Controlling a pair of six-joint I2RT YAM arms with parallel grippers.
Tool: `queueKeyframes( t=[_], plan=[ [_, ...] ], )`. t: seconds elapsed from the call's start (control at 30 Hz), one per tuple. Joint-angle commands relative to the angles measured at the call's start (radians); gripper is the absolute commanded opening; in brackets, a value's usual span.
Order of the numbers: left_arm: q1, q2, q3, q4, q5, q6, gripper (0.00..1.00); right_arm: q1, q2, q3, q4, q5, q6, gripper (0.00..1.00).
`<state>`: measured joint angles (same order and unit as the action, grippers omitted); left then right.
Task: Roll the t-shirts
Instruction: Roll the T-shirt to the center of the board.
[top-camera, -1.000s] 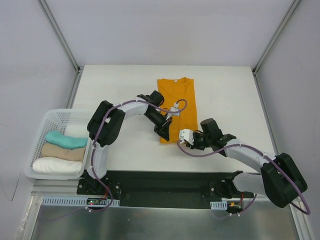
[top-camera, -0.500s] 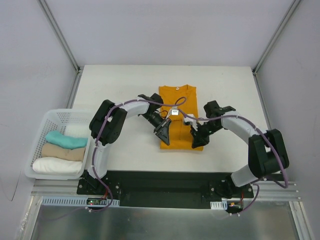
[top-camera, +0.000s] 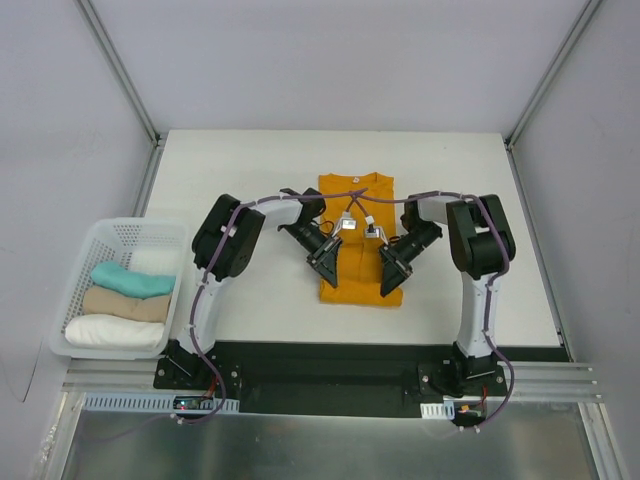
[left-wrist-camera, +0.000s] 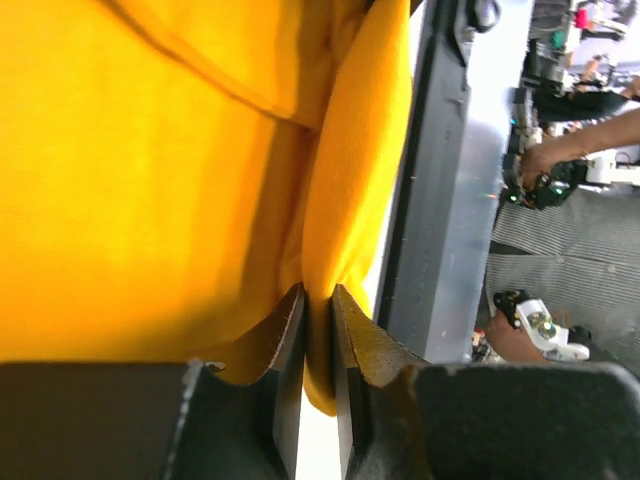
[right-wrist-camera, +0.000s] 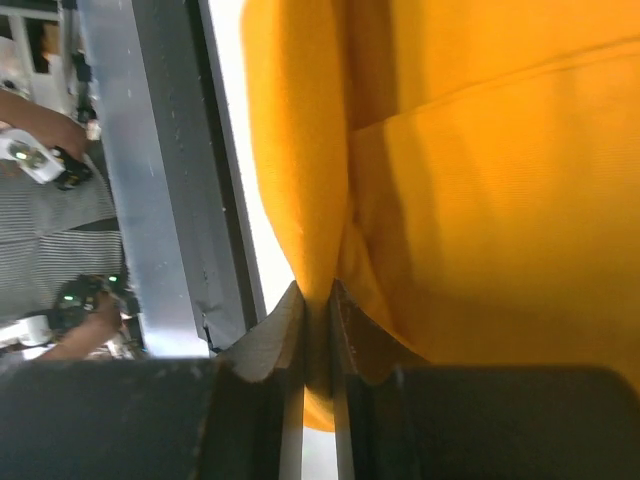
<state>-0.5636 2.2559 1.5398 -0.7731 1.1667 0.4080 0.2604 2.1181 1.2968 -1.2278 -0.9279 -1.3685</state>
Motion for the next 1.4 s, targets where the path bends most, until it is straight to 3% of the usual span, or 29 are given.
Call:
queueKeyframes(
  t=[0.0,0.33,0.57,0.73,0.87,0.97,1.13,1.37],
  plan=[
    [0.031,0.025,0.037,-0.041,-0.073,0.009,0.15,-0.021,0.081,0.082,-0.200,-0.032,0.017,0.02],
    [0.077,-0.005,0.020,-0.043,-0.124,0.029,0.31,-0.026,0.276,0.266,-0.280,-0.003,0.208,0.01],
    [0.084,-0.296,-0.157,0.037,-0.284,0.025,0.40,-0.024,0.399,0.410,-0.378,0.017,0.292,0.01],
    [-0.004,-0.517,-0.404,0.151,-0.530,0.124,0.44,-0.024,0.464,0.466,-0.430,0.000,0.336,0.01],
    [-0.143,-0.759,-0.549,0.343,-0.697,0.213,0.52,-0.021,0.459,0.452,-0.429,0.012,0.335,0.01],
    [-0.238,-0.857,-0.647,0.558,-0.789,0.308,0.60,-0.023,0.454,0.430,-0.429,0.006,0.325,0.01],
    [-0.297,-0.834,-0.670,0.707,-0.831,0.445,0.66,-0.023,0.453,0.437,-0.429,0.000,0.316,0.01],
    [-0.298,-0.734,-0.643,0.727,-0.793,0.538,0.64,-0.020,0.451,0.440,-0.429,-0.003,0.310,0.01]
  ],
)
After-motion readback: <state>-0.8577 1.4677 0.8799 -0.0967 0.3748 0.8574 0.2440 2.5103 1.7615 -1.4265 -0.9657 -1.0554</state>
